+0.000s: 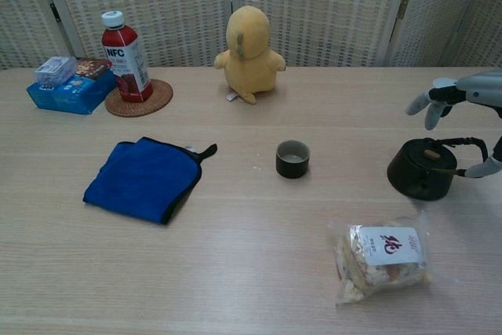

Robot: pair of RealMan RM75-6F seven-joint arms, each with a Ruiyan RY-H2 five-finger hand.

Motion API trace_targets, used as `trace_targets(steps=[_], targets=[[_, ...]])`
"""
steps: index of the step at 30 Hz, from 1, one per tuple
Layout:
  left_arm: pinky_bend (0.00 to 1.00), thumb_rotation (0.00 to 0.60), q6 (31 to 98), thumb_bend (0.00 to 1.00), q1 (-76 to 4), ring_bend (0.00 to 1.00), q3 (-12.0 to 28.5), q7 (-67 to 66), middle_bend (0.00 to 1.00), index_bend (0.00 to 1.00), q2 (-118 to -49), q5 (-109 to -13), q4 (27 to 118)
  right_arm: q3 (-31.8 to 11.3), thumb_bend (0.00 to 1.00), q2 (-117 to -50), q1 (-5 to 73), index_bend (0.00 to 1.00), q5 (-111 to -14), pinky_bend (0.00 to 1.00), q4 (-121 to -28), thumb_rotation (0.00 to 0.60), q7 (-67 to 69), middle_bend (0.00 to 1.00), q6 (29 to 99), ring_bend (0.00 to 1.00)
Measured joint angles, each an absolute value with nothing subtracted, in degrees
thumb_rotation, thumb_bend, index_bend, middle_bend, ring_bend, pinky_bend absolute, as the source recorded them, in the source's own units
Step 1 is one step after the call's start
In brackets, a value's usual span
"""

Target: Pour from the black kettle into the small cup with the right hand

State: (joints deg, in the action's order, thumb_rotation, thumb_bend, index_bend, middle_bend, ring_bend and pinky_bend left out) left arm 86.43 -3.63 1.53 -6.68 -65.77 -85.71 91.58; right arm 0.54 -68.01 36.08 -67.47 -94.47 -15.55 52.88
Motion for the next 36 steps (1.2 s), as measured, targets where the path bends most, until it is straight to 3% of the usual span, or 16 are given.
trace_targets(steps=[13,36], targets=[[0.0,0.6,86.67,0.13,-3.22,0.05,1.47,-6.9,0.0,0.06,-65.53,-85.49,91.87,0.81,0.03,-66.18,33.74,0.0,-67.67,0.14,-89.21,0.6,-20.06,0.08,55.32,0.05],[0.0,0.6,87.29,0.13,-2.55,0.05,1.17,-6.2,0.0,0.06,-65.21,-85.88,92.01,-0.59,0.01,-75.92,35.96,0.0,-68.28,0.14,-78.64,0.6,-22.82,0.05,50.0,0.03]])
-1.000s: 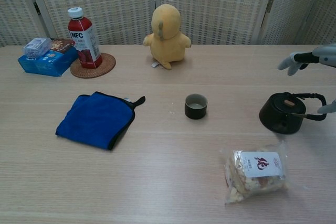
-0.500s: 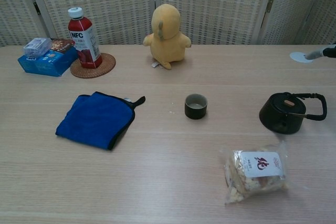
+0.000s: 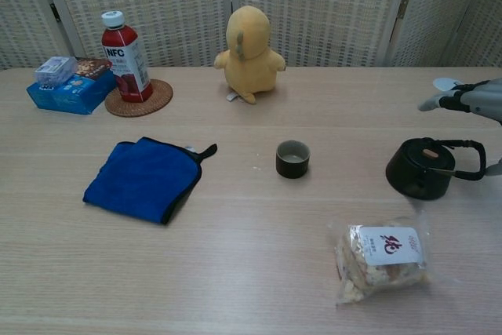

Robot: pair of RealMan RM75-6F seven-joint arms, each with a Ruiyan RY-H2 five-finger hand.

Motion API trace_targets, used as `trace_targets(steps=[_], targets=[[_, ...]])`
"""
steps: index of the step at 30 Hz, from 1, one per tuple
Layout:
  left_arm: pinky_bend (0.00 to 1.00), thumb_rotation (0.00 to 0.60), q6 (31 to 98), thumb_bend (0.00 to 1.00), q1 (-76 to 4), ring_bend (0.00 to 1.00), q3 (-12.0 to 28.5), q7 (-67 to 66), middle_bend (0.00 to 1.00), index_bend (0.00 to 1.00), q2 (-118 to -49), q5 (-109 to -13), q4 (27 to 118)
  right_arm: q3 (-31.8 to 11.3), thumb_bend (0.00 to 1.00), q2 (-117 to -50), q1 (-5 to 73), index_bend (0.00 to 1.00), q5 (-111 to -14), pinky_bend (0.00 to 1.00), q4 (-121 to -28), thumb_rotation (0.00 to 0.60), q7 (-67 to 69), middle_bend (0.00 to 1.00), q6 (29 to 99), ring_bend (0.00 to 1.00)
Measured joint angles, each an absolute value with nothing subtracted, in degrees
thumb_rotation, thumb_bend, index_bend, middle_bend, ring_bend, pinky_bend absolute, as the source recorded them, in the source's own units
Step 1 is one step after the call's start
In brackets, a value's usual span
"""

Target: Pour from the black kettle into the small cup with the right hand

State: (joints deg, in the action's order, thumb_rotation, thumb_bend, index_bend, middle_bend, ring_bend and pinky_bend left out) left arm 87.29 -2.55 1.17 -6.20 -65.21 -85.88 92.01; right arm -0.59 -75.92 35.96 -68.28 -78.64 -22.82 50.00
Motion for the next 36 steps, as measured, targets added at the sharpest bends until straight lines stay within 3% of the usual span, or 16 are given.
trace_targets(steps=[24,27,30,36], targets=[[0.0,0.6,88.36,0.13,-1.32,0.05,1.0,-4.22,0.0,0.06,-65.01,-85.92,90.59,-6.14,0.01,-84.7,42.73,0.0,-63.43,0.14,-72.39,0.6,-25.93,0.05,45.01,0.03],[0.0,0.6,88.42,0.13,-1.15,0.05,0.97,-4.17,0.0,0.06,-64.92,-85.82,90.5,-6.0,0.01,-83.84,42.35,0.0,-63.49,0.14,-73.7,0.6,-25.72,0.09,45.57,0.04],[0.0,0.6,88.3,0.13,-1.21,0.05,0.96,-4.15,0.0,0.06,-64.83,-85.96,90.58,-5.65,0.03,-82.27,41.46,0.01,-64.18,0.14,-76.14,0.6,-24.87,0.18,46.79,0.12],[0.0,0.6,87.98,0.13,-1.57,0.05,0.95,-4.22,0.0,0.06,-64.96,-86.55,90.78,-4.66,0.05,-77.17,38.32,0.16,-66.8,0.12,-82.48,0.6,-21.62,0.3,51.02,0.22]])
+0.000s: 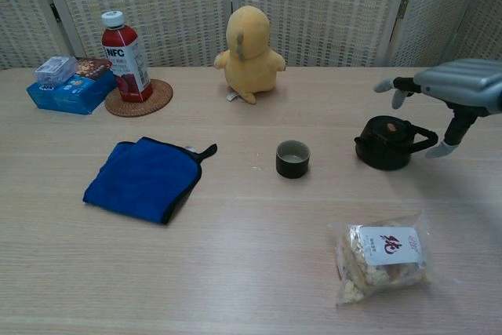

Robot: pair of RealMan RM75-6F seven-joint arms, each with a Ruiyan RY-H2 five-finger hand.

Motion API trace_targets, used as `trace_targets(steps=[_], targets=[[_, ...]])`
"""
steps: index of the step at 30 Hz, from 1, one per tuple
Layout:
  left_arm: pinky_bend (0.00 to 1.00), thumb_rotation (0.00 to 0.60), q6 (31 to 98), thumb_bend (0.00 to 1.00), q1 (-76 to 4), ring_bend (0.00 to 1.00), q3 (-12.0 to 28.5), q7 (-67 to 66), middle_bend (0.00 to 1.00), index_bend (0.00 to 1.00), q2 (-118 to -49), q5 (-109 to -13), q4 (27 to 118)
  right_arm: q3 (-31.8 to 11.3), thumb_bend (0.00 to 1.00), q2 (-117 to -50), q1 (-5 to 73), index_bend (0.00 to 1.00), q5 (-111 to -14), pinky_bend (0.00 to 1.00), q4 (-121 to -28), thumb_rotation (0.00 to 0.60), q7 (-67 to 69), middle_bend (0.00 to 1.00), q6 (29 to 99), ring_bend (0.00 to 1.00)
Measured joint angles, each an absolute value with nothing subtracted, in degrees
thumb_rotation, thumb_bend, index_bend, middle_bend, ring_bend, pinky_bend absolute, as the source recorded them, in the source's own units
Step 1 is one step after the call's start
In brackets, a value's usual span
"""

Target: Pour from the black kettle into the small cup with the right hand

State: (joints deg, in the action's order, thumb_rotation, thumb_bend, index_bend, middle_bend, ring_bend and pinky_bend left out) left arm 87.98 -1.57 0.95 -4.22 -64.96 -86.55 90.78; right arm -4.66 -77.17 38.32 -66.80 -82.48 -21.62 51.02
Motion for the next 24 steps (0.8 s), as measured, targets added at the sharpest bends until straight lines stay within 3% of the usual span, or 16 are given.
trace_targets(steps=[5,15,24], targets=[[0.0,0.6,87.87,0.13,-1.82,0.05,0.91,-4.23,0.0,0.06,-65.16,-87.12,90.9,-3.94,0.05,-74.44,36.07,0.26,-68.51,0.0,-85.56,0.6,-19.45,0.36,53.63,0.26],[0.0,0.6,88.2,0.13,-1.47,0.05,0.78,-3.52,0.0,0.06,-64.95,-87.13,90.56,-3.53,0.05,-75.76,35.56,0.33,-69.41,0.0,-84.68,0.6,-18.55,0.41,53.57,0.36],[0.0,0.6,88.32,0.13,-1.22,0.04,0.77,-2.75,0.0,0.09,-64.81,-86.99,90.06,-4.27,0.05,-78.49,36.2,0.35,-69.14,0.0,-82.21,0.6,-18.34,0.42,52.82,0.36]])
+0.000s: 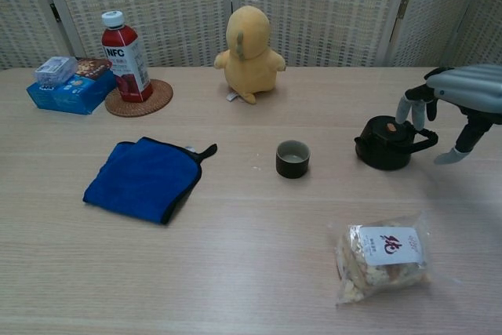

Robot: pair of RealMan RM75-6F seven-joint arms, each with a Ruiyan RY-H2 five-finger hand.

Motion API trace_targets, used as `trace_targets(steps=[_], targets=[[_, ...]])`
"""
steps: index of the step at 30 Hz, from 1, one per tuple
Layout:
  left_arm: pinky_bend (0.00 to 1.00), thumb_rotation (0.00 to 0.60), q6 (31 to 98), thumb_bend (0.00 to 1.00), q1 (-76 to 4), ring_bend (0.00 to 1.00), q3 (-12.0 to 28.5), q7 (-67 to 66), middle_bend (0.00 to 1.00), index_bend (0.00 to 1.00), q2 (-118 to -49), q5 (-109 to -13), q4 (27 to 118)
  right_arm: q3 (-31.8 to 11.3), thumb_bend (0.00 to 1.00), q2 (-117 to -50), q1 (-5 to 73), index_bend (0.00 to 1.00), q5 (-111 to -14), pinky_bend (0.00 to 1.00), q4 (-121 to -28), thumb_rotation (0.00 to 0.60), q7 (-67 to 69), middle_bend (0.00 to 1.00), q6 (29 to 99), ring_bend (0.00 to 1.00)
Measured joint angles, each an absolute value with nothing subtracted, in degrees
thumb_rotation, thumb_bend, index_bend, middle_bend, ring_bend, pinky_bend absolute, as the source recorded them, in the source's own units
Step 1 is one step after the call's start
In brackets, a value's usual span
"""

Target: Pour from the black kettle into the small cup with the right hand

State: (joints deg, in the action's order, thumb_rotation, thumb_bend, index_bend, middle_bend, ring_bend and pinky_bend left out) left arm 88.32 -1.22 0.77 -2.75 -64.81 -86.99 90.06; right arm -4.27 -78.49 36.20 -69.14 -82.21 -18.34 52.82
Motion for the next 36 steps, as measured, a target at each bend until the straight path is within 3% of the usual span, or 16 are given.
trace_targets(steps=[11,17,22,36], targets=[[0.0,0.6,88.16,0.13,-1.2,0.04,0.72,-1.82,0.0,0.1,-64.7,-87.1,89.82,-4.83,0.0,-80.06,36.32,0.41,-68.01,0.0,-81.5,0.6,-17.82,0.46,52.25,0.36],[0.0,0.6,87.84,0.13,-1.31,0.04,0.66,-0.99,0.0,0.1,-64.69,-87.16,89.97,-5.26,0.0,-80.05,36.18,0.46,-67.69,0.0,-81.81,0.499,-17.34,0.49,52.49,0.36],[0.0,0.6,87.48,0.13,-1.41,0.04,0.63,0.41,0.0,0.1,-64.62,-87.11,90.08,-5.35,0.0,-80.31,36.1,0.49,-67.53,0.0,-81.57,0.449,-18.59,0.5,53.23,0.37],[0.0,0.6,87.07,0.11,-1.58,0.03,0.58,1.91,0.0,0.11,-64.73,-87.15,89.59,-5.34,0.0,-82.5,36.53,0.51,-66.31,0.0,-79.43,0.43,-22.77,0.52,53.64,0.38]])
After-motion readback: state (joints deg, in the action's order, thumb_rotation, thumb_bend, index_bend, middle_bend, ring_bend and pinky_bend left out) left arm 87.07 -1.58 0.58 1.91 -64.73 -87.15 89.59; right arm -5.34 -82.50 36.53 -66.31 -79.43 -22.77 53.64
